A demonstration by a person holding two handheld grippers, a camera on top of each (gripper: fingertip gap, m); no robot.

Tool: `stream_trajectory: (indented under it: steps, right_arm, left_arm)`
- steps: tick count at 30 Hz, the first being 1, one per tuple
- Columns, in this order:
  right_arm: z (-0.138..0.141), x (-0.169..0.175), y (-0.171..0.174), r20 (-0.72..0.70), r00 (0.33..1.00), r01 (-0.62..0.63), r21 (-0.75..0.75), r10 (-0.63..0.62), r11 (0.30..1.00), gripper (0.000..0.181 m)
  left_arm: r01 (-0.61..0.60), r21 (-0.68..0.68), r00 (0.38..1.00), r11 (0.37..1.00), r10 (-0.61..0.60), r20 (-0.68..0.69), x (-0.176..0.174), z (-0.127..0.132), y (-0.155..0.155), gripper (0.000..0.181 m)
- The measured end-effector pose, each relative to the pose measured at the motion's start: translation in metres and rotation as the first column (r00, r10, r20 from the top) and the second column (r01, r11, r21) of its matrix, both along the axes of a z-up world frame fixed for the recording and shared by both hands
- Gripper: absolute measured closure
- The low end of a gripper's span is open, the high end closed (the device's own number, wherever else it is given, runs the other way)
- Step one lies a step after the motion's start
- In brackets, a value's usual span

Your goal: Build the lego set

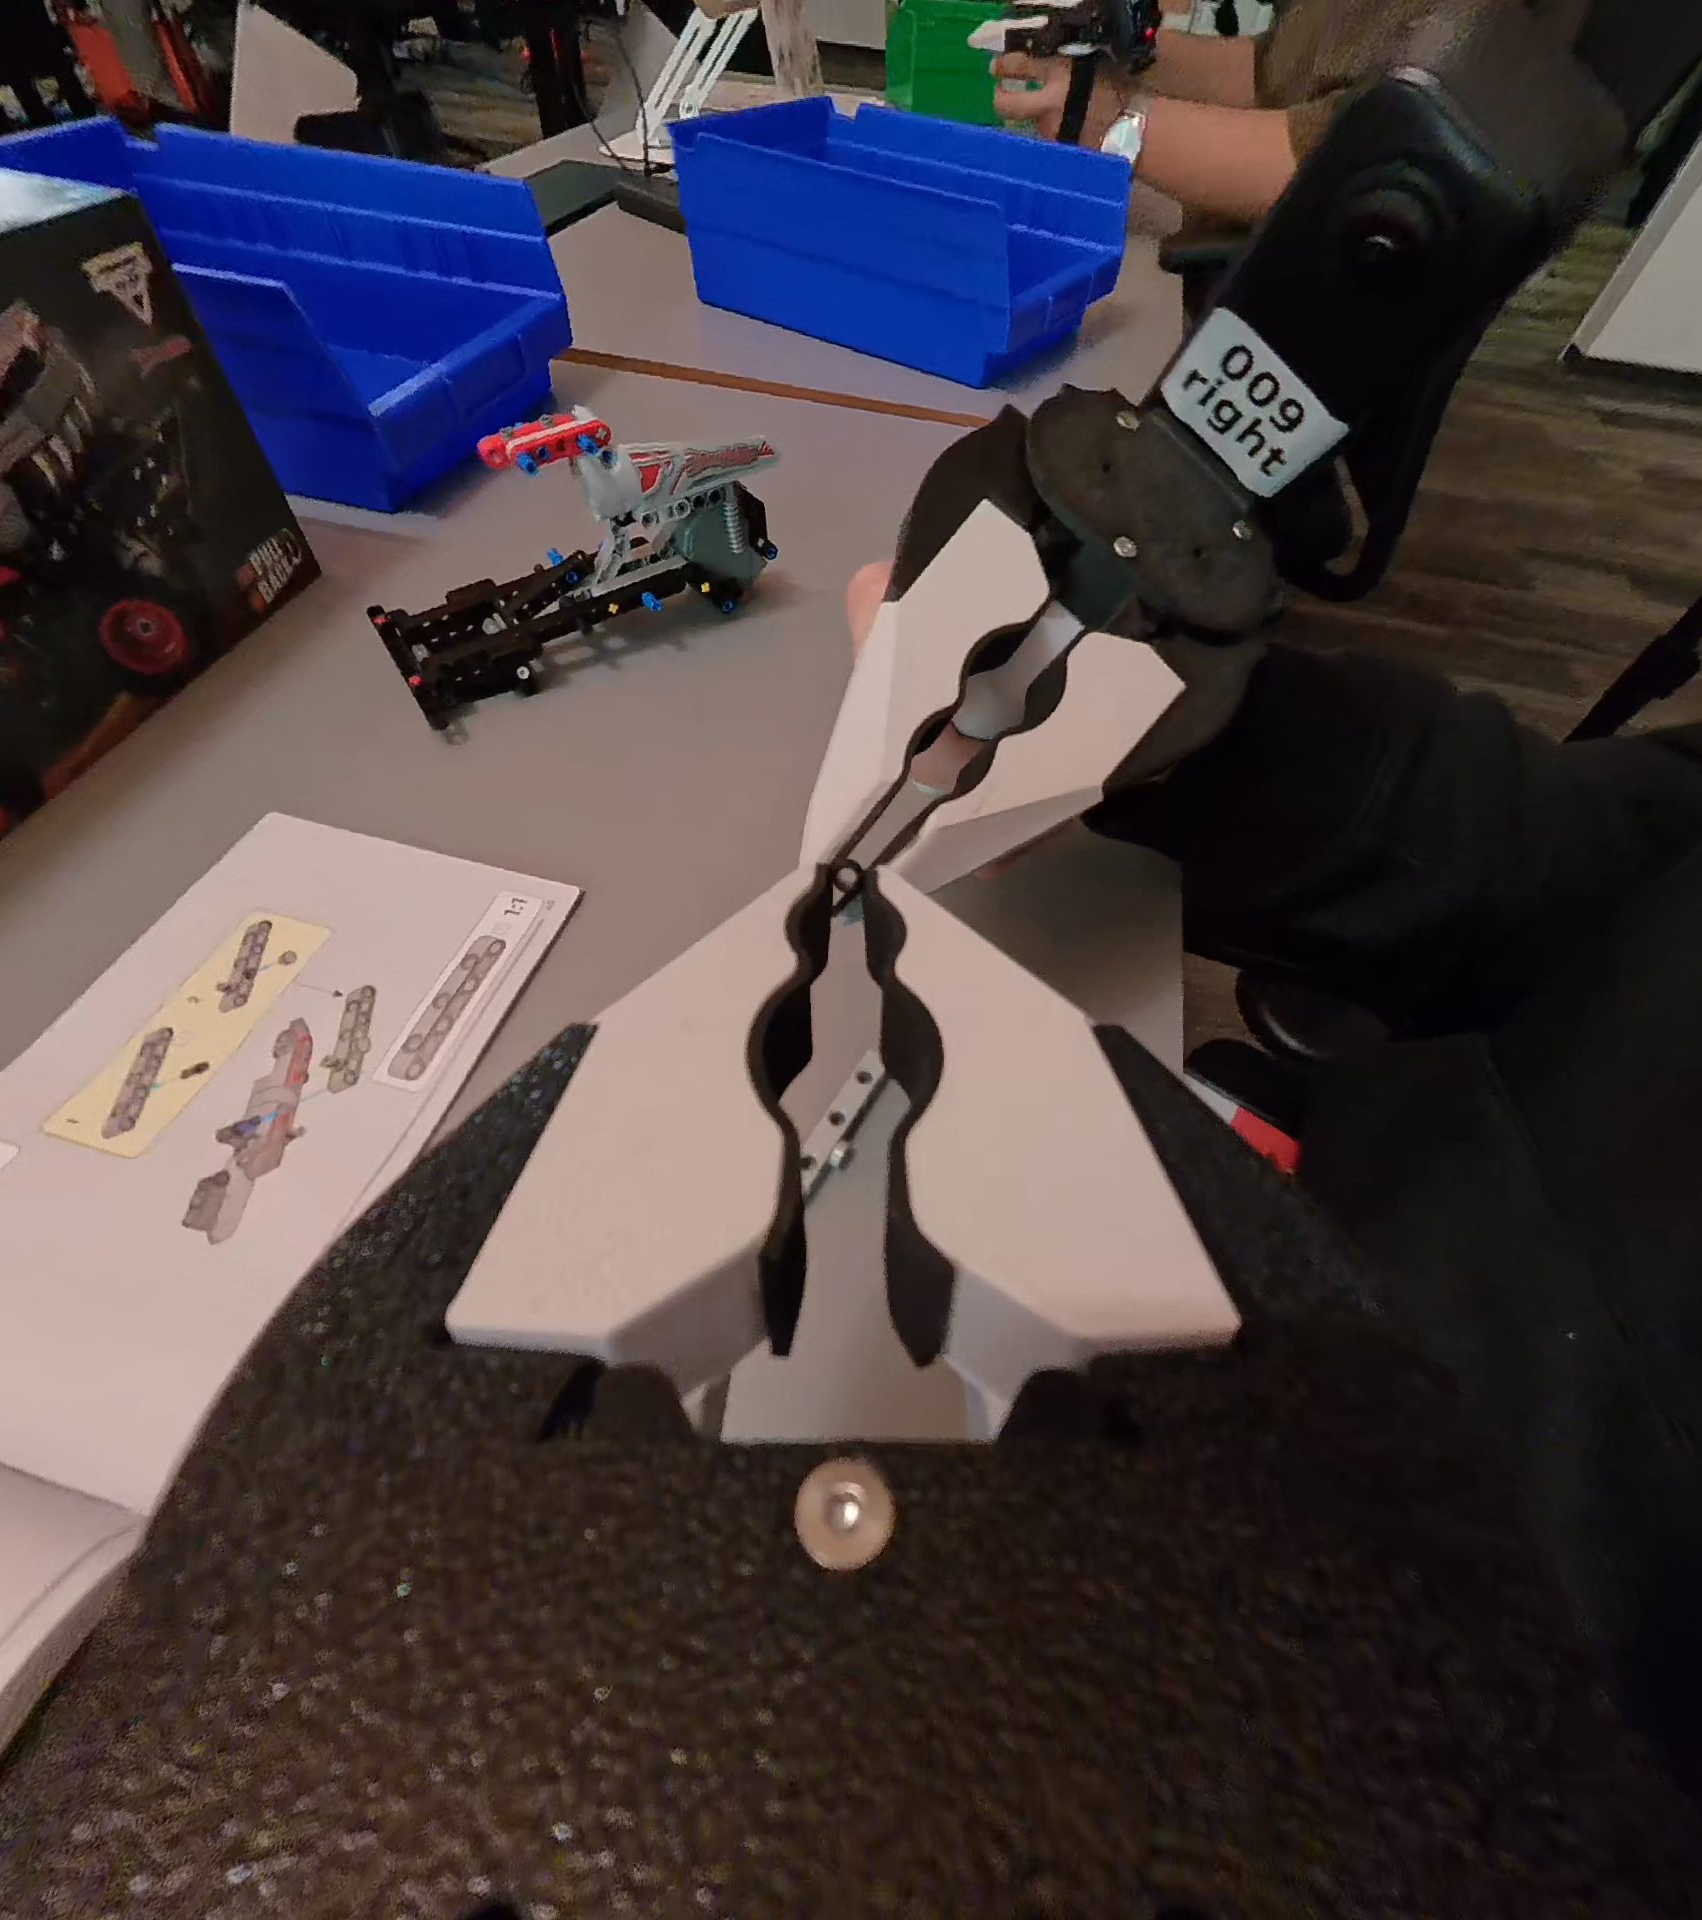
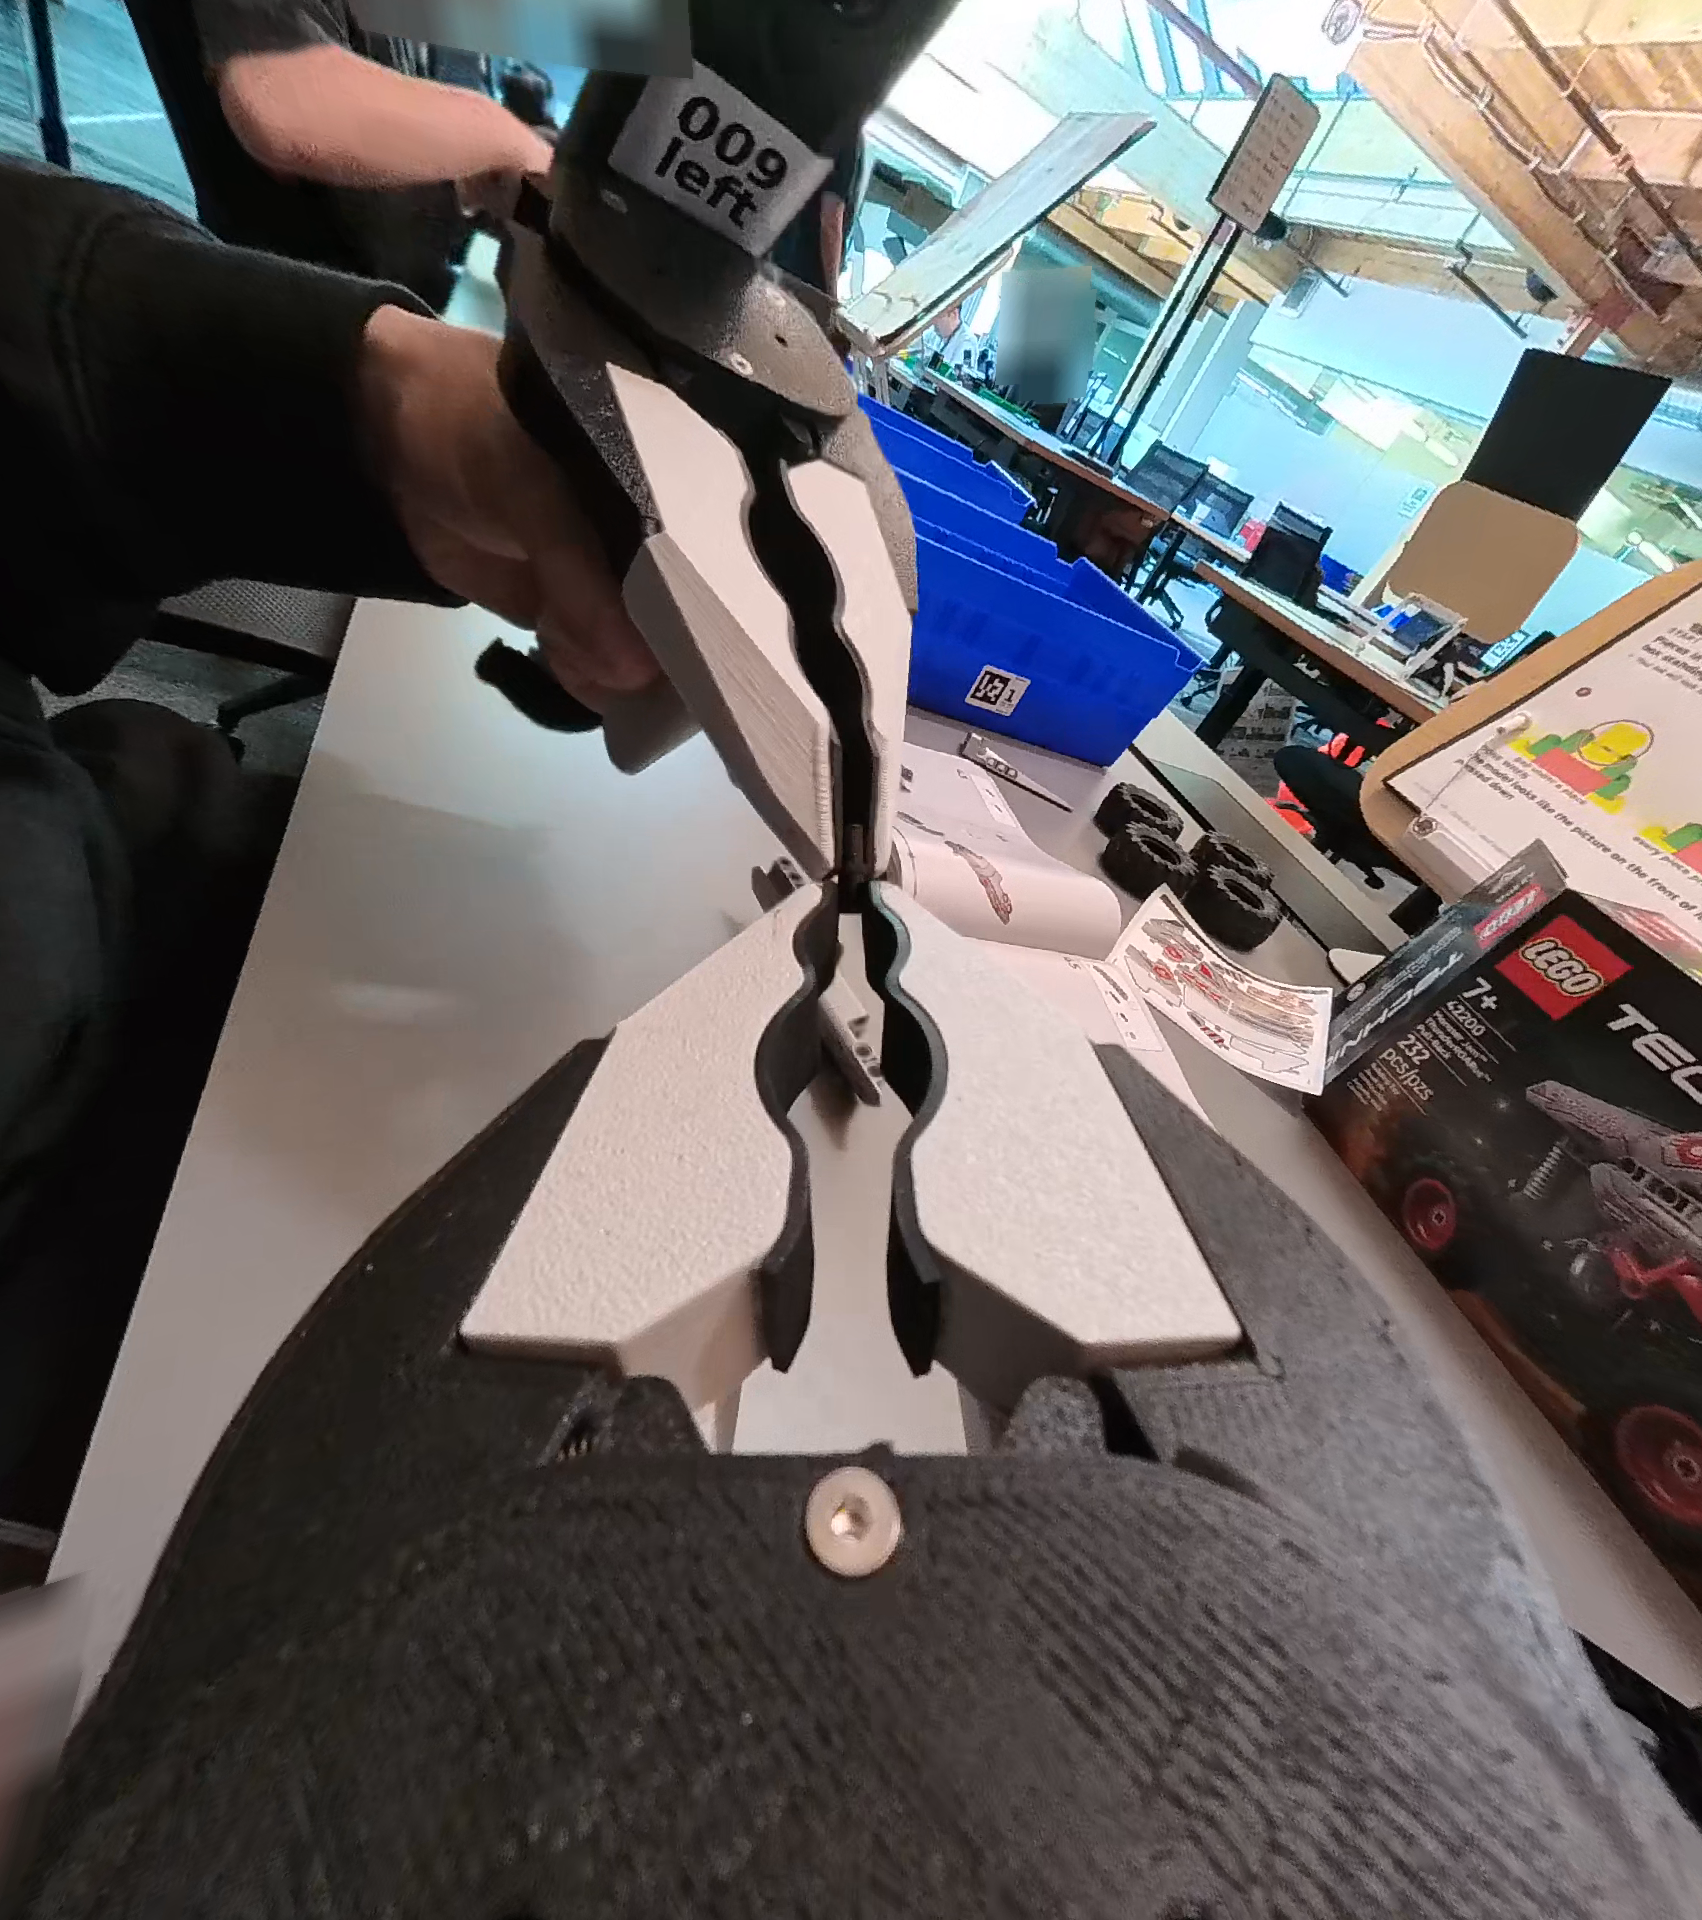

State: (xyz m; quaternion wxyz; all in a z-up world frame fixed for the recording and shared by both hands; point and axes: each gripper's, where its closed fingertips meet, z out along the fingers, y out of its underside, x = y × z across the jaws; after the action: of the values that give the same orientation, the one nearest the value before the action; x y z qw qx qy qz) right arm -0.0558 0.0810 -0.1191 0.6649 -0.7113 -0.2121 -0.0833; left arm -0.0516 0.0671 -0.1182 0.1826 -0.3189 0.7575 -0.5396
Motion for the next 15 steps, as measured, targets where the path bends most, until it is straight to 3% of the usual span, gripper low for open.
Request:
stream_trajectory:
  steps: [9,15]
  right_arm:
    - [-0.010,0.010,0.002,-0.005,0.998,0.059,-0.053,-0.059,0.997,0.179]
    - [-0.029,0.001,0.002,-0.046,0.999,-0.004,-0.180,-0.004,0.984,0.178]
  left_arm:
    - [-0.070,-0.008,0.996,0.998,0.070,0.054,0.010,-0.008,0.001,0.178]
    - [-0.040,0.095,0.999,0.995,0.043,-0.023,0.002,-0.027,0.002,0.179]
